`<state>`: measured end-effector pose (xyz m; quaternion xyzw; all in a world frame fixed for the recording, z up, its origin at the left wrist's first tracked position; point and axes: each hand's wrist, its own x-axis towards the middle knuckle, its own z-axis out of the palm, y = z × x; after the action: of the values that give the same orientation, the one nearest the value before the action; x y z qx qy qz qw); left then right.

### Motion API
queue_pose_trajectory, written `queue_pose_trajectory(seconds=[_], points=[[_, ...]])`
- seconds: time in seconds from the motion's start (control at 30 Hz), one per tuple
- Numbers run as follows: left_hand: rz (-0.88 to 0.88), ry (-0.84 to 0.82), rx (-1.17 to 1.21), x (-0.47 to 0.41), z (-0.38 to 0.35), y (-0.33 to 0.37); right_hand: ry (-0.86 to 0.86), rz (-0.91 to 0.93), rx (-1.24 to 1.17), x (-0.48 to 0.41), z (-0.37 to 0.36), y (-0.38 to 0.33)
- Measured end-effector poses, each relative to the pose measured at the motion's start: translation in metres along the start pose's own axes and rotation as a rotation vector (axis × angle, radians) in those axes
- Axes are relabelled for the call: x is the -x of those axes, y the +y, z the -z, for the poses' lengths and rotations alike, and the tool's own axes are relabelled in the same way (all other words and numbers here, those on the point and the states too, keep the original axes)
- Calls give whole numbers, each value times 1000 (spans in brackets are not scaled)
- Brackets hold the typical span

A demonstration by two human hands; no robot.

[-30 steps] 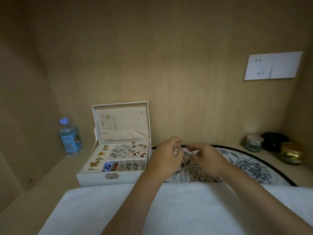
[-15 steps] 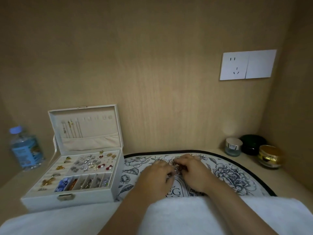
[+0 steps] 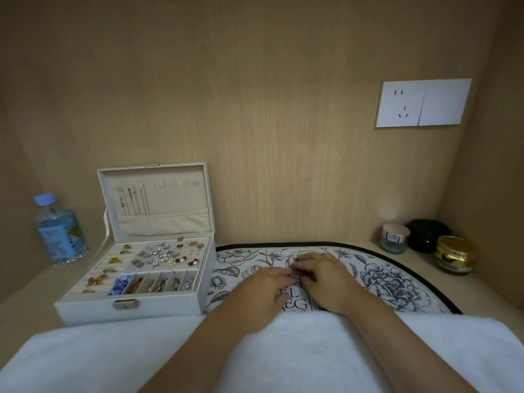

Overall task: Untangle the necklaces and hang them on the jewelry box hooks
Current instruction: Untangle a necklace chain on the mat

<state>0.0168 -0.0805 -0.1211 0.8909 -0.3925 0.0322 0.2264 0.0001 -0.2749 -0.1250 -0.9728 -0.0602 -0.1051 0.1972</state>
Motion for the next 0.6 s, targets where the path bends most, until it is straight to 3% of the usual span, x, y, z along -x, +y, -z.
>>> queue_pose_trajectory(seconds=[0.13, 0.37, 0.5, 0.6], points=[[81, 137, -114, 0, 6, -13, 70, -56, 157, 2, 8, 3], [252, 147, -160, 4, 14, -25, 119, -274, 418, 7, 19, 10], [151, 163, -60, 10, 14, -19, 131, -75, 219, 6, 15, 7], [12, 6, -75, 10, 10, -19, 40, 19, 80, 5, 9, 3]])
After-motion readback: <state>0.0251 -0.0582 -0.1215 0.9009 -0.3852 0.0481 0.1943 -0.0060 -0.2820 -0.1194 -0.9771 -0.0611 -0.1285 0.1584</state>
